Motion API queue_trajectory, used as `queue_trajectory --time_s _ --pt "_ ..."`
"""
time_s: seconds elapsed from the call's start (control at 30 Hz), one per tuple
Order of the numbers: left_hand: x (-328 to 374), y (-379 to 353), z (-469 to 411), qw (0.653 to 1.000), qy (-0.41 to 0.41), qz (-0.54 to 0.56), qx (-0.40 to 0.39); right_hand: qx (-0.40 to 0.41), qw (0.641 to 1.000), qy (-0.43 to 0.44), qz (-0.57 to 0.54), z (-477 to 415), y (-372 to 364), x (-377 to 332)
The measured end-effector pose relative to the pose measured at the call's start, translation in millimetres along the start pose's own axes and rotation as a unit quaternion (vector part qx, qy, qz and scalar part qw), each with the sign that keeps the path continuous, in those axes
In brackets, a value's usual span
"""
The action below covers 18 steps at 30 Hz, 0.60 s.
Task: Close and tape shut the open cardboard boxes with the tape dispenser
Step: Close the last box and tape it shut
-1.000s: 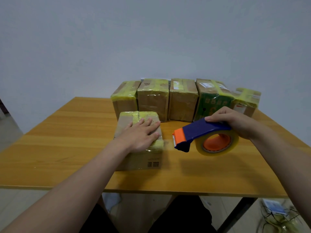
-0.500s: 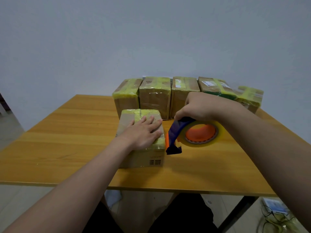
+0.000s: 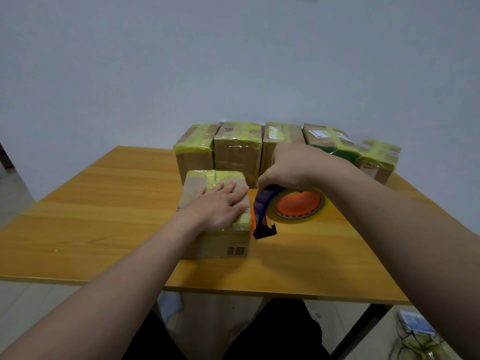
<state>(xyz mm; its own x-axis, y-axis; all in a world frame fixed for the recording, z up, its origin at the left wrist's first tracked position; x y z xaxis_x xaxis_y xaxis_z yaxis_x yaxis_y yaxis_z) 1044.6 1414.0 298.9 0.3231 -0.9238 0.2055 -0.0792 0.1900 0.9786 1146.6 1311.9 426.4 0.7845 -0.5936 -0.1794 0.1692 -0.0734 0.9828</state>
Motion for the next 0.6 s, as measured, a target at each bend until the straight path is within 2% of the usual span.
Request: queue_trajectory --time_s 0.17,0.27,0.33,0.4,0.6 --pt "2.2 0.8 0.6 1.0 0.001 0.0 -0.004 -0.012 0.999 -0.036 -0.025 1.6 2.8 -2.3" --pt "0.1 0.3 1.3 1.0 -0.001 0.011 -0.001 0.003 0.997 -0.05 0.052 -1.8 -34.4 4.1" --pt "-1.0 -0.7 0.5 1.0 0.0 0.01 0.002 0.013 0.998 -0.057 0.021 -4.9 -47.4 11.8" --pt "-1.3 0.8 0.7 1.0 0.001 0.016 0.008 0.04 0.997 -0.059 -0.004 -12.9 -28.6 14.7" --pt "1.6 6.7 0.8 0.999 0.016 0.043 0.023 0.054 0.997 -0.054 -0.032 -10.4 5.2 20.6"
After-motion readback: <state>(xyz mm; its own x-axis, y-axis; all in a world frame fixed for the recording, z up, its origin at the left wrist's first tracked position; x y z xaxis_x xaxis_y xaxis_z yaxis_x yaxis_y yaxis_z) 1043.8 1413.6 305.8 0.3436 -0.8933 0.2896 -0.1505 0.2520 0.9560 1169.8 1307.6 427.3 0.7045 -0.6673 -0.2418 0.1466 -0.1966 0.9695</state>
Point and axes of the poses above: each hand's wrist, its own z-axis away from the middle knuckle, its own y-axis out of the back of the hand, x = y × z, the point moved 7 cm from there along -z, towards the middle knuckle, and after that the axes turned 14 degrees about -y, right-handed, at the moved point
